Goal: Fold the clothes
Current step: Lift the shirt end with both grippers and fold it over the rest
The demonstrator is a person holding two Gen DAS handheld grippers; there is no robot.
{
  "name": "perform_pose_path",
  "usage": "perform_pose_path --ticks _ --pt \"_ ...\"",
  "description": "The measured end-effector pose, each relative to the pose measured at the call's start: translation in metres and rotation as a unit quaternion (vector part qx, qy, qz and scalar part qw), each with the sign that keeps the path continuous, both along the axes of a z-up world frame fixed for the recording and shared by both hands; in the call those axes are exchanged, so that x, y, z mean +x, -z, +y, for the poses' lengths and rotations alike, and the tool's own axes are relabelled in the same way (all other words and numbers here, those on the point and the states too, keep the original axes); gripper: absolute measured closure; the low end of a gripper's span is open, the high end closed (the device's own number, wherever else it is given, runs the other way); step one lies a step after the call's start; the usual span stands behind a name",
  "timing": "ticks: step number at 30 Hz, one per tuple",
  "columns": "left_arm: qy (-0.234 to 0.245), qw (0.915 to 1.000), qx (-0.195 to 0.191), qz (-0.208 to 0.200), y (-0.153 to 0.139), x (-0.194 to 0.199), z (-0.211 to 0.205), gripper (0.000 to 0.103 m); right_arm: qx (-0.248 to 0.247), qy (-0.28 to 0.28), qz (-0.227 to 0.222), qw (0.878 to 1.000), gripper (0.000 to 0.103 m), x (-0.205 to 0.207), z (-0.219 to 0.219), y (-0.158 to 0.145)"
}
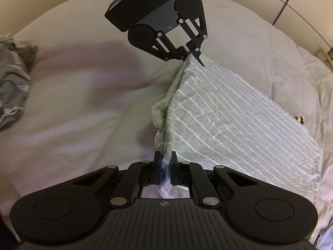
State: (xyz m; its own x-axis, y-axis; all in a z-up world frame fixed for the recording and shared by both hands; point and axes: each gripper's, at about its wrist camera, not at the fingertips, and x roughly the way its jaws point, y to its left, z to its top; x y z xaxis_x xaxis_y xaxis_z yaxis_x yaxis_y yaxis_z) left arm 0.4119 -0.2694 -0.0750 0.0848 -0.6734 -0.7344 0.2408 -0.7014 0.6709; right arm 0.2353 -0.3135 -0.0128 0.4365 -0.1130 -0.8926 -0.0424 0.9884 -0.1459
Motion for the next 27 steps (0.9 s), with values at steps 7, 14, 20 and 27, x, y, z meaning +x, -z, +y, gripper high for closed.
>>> perform_pose_path --ticks 7,14,20,27 --pt "0.009 0.9991 0.038 -0.019 -0.038 -0.013 0.05 0.1 0.056 -0.017 -0.017 0.998 0.096 -0.027 0.039 -0.039" --pt "0.042 0.9963 0.056 -0.051 -0.076 -0.023 0.005 0.1 0.086 0.025 -0.063 0.994 0.096 -0.04 0.008 -0.066" --pt "0.078 0.9928 0.038 -0.083 -0.109 -0.045 -0.094 0.1 0.113 0.146 -0.12 0.975 0.096 -0.077 -0.079 -0.1" --pt "0.087 0.9906 0.055 -0.089 -0.091 -0.094 -0.238 0.1 0.159 0.293 -0.165 0.928 0.096 -0.142 -0.209 -0.088"
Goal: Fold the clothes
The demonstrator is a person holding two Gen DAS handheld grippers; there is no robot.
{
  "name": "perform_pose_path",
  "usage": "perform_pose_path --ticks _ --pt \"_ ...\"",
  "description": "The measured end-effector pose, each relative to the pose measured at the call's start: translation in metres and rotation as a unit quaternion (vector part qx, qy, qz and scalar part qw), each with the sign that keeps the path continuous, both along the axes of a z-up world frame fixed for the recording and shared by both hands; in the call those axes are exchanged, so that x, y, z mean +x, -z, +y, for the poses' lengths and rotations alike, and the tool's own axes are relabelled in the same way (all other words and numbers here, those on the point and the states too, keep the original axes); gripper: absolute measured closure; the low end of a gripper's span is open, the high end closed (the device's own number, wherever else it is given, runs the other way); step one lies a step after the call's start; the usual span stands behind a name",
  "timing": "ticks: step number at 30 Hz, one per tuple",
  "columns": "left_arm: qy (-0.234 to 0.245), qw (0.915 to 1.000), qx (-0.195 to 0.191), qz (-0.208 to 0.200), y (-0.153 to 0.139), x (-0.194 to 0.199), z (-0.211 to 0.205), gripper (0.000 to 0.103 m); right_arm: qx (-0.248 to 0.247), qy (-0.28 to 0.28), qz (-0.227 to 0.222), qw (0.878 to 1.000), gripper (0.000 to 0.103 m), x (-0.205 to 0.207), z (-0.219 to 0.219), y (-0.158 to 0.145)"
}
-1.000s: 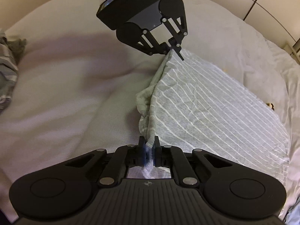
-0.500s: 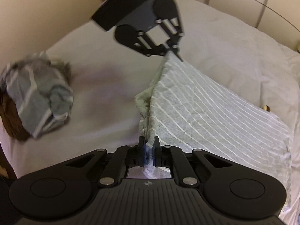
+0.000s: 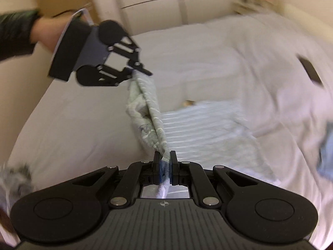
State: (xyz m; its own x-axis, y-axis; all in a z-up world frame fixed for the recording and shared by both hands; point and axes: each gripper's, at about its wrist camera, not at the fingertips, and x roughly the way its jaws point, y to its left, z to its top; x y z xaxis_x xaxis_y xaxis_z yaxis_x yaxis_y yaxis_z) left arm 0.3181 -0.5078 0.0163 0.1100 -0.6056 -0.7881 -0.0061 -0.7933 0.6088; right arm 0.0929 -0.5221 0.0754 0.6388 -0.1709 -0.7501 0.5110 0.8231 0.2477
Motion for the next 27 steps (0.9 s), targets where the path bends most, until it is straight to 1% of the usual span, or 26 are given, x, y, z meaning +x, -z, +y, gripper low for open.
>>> perform_pose_path --ticks 2,4,8,12,14,16,17,19,20,21,22,23,24,25,27 --pt "-0.001 0.9998 0.02 0.001 0.019 -0.011 -0.035 0.1 0.03 0.034 -0.007 0.999 0.096 -0.016 -0.035 0.016" --pt "-0.006 0.9992 0.039 0.004 0.039 -0.02 -0.066 0.099 0.048 0.058 -0.005 0.997 0.096 -0.029 -0.065 0.034" --pt "-0.019 0.9975 0.068 0.003 0.08 -0.035 -0.109 0.099 0.088 0.088 0.005 0.992 0.097 -0.045 -0.112 0.075" --pt "-0.04 0.9957 0.083 0.009 0.111 -0.041 -0.138 0.097 0.114 0.1 0.012 0.988 0.097 -0.055 -0.13 0.11" --pt "-0.059 0.9943 0.087 0.02 0.12 -0.043 -0.148 0.096 0.125 0.105 0.015 0.987 0.097 -0.059 -0.137 0.122" --pt "-0.086 0.9917 0.088 0.038 0.125 -0.043 -0.156 0.089 0.132 0.111 0.019 0.985 0.097 -0.063 -0.142 0.131" --pt "-0.111 0.9887 0.083 0.056 0.124 -0.042 -0.16 0.084 0.135 0.116 0.021 0.984 0.096 -0.064 -0.144 0.135" --pt "-0.171 0.9772 0.077 0.099 0.116 -0.034 -0.168 0.079 0.144 0.127 0.027 0.981 0.095 -0.066 -0.146 0.143" --pt "-0.198 0.9698 0.074 0.121 0.111 -0.028 -0.17 0.074 0.148 0.133 0.03 0.98 0.094 -0.067 -0.147 0.146" --pt "-0.225 0.9612 0.068 0.144 0.104 -0.021 -0.171 0.073 0.152 0.14 0.03 0.978 0.09 -0.068 -0.146 0.147" --pt "-0.252 0.9508 0.062 0.169 0.096 -0.011 -0.17 0.073 0.155 0.147 0.03 0.977 0.086 -0.07 -0.146 0.147" --pt "-0.276 0.9405 0.056 0.19 0.09 -0.002 -0.168 0.07 0.156 0.152 0.03 0.976 0.084 -0.071 -0.146 0.147" --pt "-0.303 0.9285 0.048 0.21 0.084 0.008 -0.166 0.065 0.157 0.156 0.029 0.975 0.083 -0.073 -0.145 0.147" --pt "-0.329 0.9152 0.04 0.229 0.079 0.019 -0.163 0.064 0.159 0.16 0.028 0.974 0.082 -0.074 -0.144 0.147" --pt "-0.369 0.8895 0.039 0.267 0.072 0.038 -0.157 0.064 0.162 0.165 0.026 0.973 0.08 -0.075 -0.141 0.145"
